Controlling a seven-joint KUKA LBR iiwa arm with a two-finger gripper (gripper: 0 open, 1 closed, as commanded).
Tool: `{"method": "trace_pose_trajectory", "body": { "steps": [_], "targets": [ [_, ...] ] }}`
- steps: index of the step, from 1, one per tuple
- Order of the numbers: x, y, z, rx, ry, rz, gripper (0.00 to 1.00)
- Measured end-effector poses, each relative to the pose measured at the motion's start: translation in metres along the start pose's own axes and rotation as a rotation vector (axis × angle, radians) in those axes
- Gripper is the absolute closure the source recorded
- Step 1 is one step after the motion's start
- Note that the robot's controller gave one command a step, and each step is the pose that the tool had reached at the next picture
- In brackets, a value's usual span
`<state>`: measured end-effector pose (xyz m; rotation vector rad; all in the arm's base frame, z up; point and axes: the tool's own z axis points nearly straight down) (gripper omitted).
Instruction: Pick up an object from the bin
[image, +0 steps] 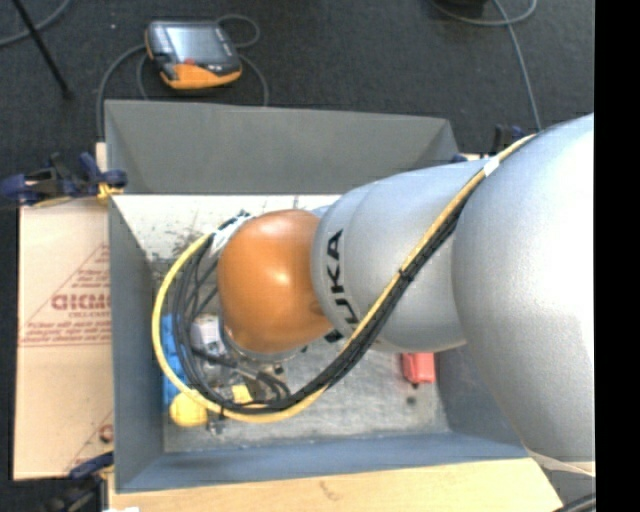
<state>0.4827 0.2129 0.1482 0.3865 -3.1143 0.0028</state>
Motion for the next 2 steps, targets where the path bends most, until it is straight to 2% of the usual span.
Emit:
{"method": "trace_pose_trajectory", "body": {
  "steps": [1, 2],
  "targets": [
    [0.001, 0.001, 0.023, -0.004, -0.018, 0.002, 1.0],
    [-0.007, 0.008, -0.1, -0.002, -0.009, 0.009, 1.0]
  ]
}}
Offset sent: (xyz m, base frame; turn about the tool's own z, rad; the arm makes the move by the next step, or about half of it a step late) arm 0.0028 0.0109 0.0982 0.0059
